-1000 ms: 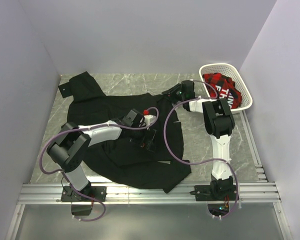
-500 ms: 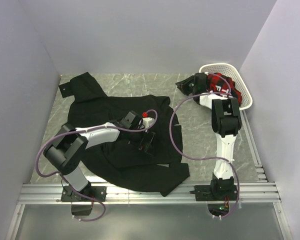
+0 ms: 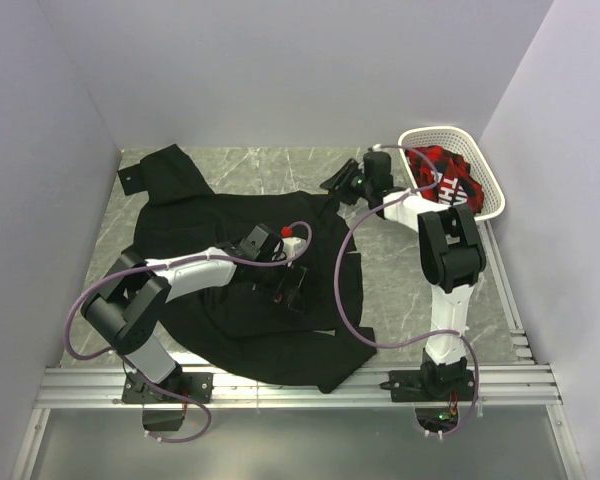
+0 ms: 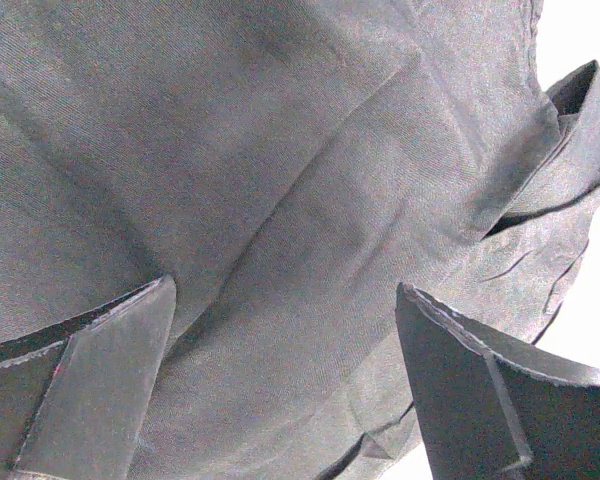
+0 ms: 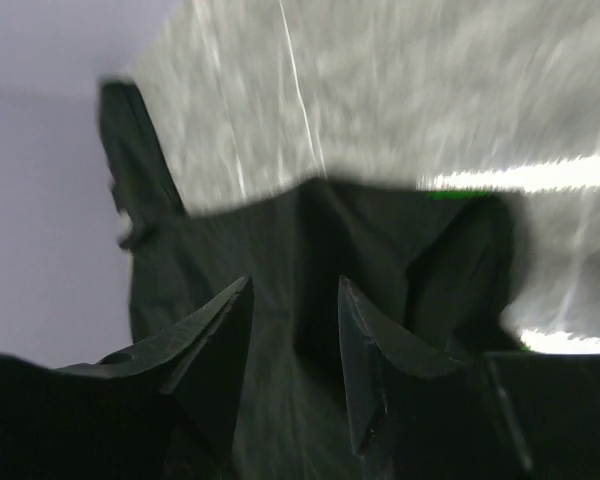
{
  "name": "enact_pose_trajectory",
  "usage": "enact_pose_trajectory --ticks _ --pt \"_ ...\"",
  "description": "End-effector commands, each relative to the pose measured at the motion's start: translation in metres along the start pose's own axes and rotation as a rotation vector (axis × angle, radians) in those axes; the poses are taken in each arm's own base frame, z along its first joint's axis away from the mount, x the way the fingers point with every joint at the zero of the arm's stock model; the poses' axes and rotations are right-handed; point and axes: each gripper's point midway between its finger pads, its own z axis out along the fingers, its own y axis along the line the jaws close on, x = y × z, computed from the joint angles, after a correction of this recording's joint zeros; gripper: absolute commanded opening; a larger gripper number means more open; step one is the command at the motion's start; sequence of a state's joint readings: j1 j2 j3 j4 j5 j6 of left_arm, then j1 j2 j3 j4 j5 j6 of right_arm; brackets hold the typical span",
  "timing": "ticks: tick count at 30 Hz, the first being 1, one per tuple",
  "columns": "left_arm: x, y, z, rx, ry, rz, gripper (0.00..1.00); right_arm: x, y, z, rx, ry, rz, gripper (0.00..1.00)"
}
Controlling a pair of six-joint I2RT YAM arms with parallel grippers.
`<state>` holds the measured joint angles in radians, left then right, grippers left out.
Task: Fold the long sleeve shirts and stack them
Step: Flatten the shirt out
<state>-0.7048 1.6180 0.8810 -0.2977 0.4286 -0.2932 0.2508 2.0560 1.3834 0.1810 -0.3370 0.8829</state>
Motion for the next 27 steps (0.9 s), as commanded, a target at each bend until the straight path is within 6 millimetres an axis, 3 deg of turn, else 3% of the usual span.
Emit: enact_pose_trajectory --ticks 1,13,16,23,27 --pt "0.008 0.001 -0.005 -0.02 0.013 -0.003 0.99 0.02 -0.004 0.006 -0.005 0.042 -0.051 0.47" --pt "0.01 0.0 -0.003 -0.014 0.02 -0.006 0.99 0.035 -0.046 0.028 0.11 0.069 -0.104 0.46" --pt "0.009 0.0 -0.003 -0.01 0.02 -0.006 0.99 0.037 -0.047 0.034 0.092 0.074 -0.101 0.46" --pt "0.012 0.001 -0.001 -0.01 0.029 -0.009 0.99 0.033 -0.029 0.041 -0.002 0.072 -0.124 0.45" --pt "0.012 0.001 -0.001 -0.008 0.032 -0.011 0.99 0.032 -0.022 0.044 -0.036 0.078 -0.13 0.39"
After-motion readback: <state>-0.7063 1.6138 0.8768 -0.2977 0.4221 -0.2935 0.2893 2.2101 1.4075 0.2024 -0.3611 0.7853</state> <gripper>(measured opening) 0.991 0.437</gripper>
